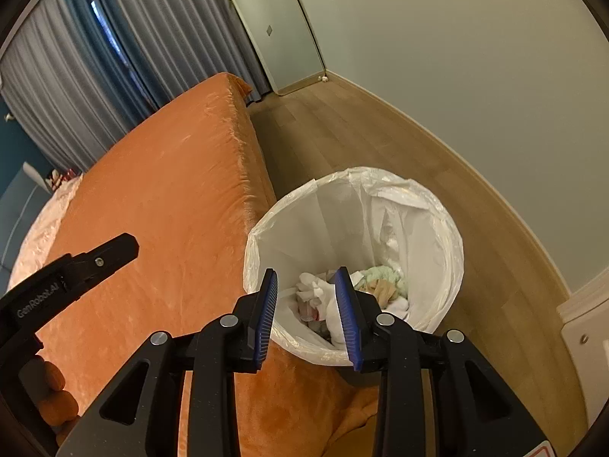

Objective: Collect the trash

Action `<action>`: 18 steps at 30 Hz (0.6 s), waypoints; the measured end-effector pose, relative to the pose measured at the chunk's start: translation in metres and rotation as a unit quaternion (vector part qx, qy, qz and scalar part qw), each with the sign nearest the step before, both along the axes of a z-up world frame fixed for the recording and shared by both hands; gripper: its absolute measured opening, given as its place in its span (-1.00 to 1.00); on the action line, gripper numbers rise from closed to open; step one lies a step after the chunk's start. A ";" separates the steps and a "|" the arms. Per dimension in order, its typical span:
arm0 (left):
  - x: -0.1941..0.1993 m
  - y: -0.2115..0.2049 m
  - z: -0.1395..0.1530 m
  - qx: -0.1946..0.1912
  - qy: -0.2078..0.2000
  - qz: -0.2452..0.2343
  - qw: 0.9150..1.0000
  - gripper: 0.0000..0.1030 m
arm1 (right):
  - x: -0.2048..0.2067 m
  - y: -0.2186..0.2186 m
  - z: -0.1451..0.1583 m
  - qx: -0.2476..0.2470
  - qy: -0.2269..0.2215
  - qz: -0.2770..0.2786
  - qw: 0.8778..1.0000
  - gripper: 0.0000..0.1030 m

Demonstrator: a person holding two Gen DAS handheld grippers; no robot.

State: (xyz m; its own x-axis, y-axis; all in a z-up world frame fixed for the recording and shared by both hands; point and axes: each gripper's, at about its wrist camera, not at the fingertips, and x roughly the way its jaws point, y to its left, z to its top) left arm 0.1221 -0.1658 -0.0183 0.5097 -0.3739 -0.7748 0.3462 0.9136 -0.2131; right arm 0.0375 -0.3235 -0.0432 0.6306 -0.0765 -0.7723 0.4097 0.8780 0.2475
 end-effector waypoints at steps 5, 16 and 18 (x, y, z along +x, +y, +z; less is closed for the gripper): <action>-0.005 0.011 -0.003 0.007 -0.003 0.007 1.000 -0.01 | -0.002 0.016 0.012 -0.032 0.001 0.013 0.999 -0.26; -0.015 0.031 -0.012 0.034 -0.008 0.022 0.999 0.14 | -0.011 0.034 0.016 -0.079 0.017 0.019 0.997 -0.06; -0.017 0.033 -0.014 0.040 -0.008 0.024 0.999 0.15 | -0.013 0.038 0.015 -0.094 0.023 0.021 0.995 -0.03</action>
